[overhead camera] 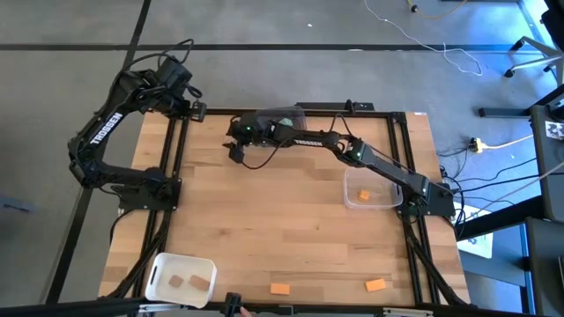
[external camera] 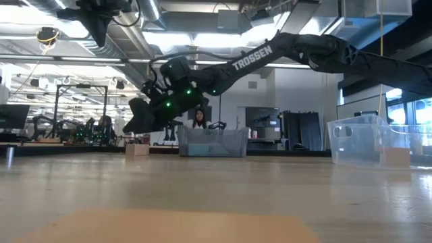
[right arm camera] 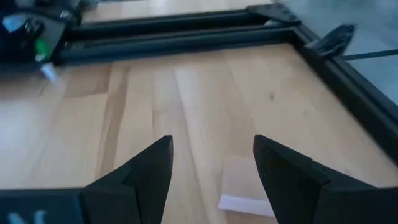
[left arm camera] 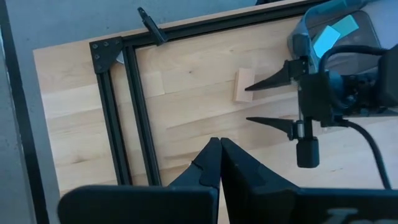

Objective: Sort & place blocks by color
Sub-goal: Put the brown block into the white bin

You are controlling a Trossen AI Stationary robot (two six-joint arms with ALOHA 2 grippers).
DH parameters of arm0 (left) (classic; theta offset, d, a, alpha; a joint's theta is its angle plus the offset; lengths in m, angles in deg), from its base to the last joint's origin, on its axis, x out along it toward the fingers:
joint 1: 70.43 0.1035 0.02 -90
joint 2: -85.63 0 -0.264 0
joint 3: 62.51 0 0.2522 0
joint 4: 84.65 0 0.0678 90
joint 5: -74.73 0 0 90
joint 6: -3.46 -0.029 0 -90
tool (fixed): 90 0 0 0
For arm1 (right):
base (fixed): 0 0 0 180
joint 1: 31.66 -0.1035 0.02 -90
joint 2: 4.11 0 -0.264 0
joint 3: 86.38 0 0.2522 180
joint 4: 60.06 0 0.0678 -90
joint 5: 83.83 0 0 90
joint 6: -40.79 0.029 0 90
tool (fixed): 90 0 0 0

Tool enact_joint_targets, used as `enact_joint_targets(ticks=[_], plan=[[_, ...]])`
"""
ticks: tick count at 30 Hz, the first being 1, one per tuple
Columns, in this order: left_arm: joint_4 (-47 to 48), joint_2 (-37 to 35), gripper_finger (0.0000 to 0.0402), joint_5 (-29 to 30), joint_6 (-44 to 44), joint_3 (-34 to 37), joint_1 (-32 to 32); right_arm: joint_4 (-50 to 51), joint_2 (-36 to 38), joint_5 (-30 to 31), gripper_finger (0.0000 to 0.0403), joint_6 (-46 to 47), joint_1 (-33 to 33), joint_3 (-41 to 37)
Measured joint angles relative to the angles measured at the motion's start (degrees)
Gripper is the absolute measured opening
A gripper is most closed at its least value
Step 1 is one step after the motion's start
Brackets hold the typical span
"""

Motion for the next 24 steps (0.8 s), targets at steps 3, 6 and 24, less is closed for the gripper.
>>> enact_joint_targets(ticks=[3,6,24], plan=[[0.0,0.0,0.0,0.13,0.0,0.0,0.0,0.27,-0.01,0.26,0.0225,0.96,0.02,-0.01],[0.0,0.0,0.0,1.0,0.0,0.0,0.0,1.13,-0.04,-0.41,0.0225,1.02,0.02,-0.01],[-3.31,10.47,0.0,1.69,-0.36,0.05,3.44,19.3,17.54,-3.1,0.0225,-0.19,2.18,0.65]])
